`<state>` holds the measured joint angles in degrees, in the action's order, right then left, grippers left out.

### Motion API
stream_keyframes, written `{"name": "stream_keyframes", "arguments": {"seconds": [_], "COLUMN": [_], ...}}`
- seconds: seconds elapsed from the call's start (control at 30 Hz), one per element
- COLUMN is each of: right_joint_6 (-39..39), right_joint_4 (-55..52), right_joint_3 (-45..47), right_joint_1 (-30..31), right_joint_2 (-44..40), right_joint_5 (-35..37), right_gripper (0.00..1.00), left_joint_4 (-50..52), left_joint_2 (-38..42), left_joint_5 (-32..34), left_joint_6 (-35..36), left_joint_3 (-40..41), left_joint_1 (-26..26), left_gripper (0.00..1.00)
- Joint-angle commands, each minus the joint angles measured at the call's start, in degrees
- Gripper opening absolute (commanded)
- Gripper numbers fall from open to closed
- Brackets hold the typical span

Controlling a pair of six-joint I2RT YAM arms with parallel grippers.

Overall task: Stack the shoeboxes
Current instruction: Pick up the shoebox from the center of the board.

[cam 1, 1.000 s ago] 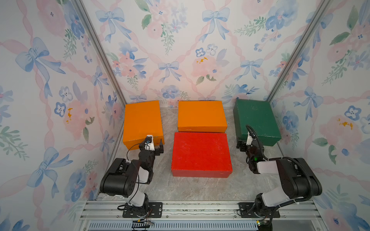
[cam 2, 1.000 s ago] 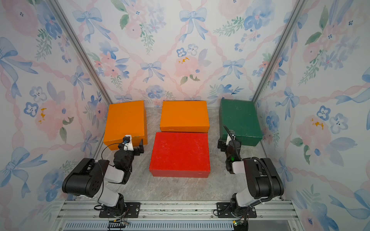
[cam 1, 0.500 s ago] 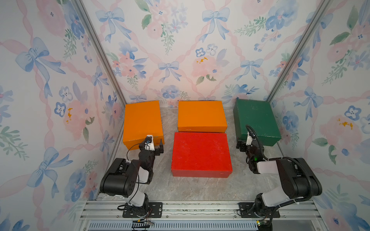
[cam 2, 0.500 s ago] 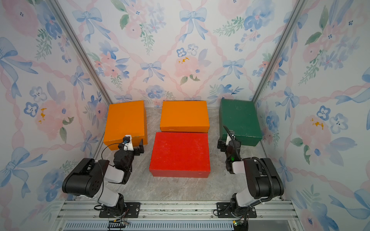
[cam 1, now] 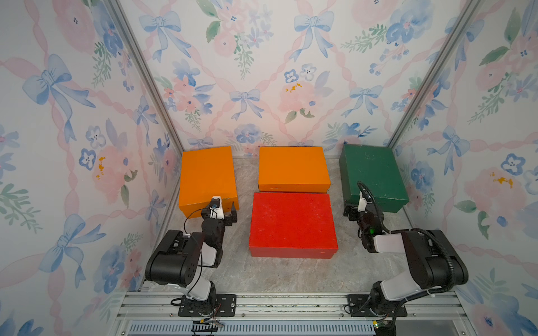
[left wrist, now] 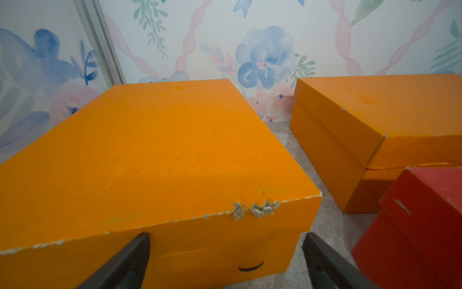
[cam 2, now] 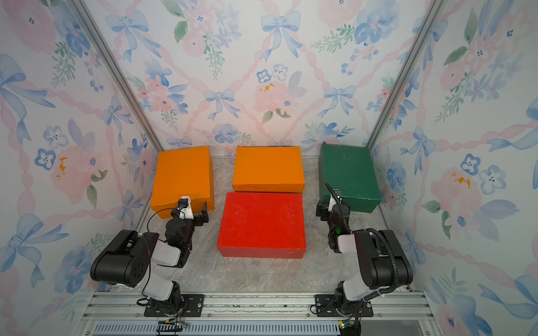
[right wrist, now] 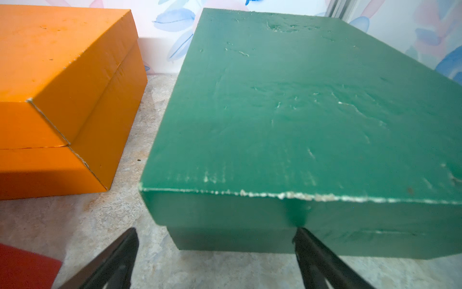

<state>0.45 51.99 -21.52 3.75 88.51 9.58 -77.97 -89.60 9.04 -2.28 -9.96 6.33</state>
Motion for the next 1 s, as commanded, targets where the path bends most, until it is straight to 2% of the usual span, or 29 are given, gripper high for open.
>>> {"name": "stream_keyframes", "arguments": {"seconds": [0.0,0.53,0.63,0.73,0.8,0.97], "right_joint_6": [-0.3,-0.4,-0.7,-1.4,-2.8,-7.2], "right_joint_4": [-0.2,-0.1,0.1,0.7,-3.9,-29.2], "right_joint_3": [-0.9,-0.8,-0.7,0.1,-1.5,-14.4], "right_joint_1": [-0.2,-0.1,1.6,2.6,4.3,11.3], "right_joint_2": [0.2,0.2,-0.3,-1.9,-4.0,-10.4], "right_joint_5": [-0.5,-0.2,5.5,7.2,9.9,19.7], "right_gripper": [0.97,0.97,0.97,0.97,0.97,0.97], "left_joint_4": [0.2,0.2,0.6,6.1,10.7,16.0], "left_joint_2": [0.7,0.8,2.2,7.4,10.3,17.1], "left_joint_5": [3.0,3.0,4.5,7.1,8.5,15.2], "left_joint_6": [-1.4,-1.2,-1.2,-0.5,-0.2,0.7], "left_joint_3": [-0.6,-0.6,-0.4,-1.0,-2.2,-2.6], "left_joint_1": [-0.3,-0.4,0.0,1.3,2.2,7.5], "left_gripper": [0.98,0.98,0.98,0.98,0.98,0.98]}}
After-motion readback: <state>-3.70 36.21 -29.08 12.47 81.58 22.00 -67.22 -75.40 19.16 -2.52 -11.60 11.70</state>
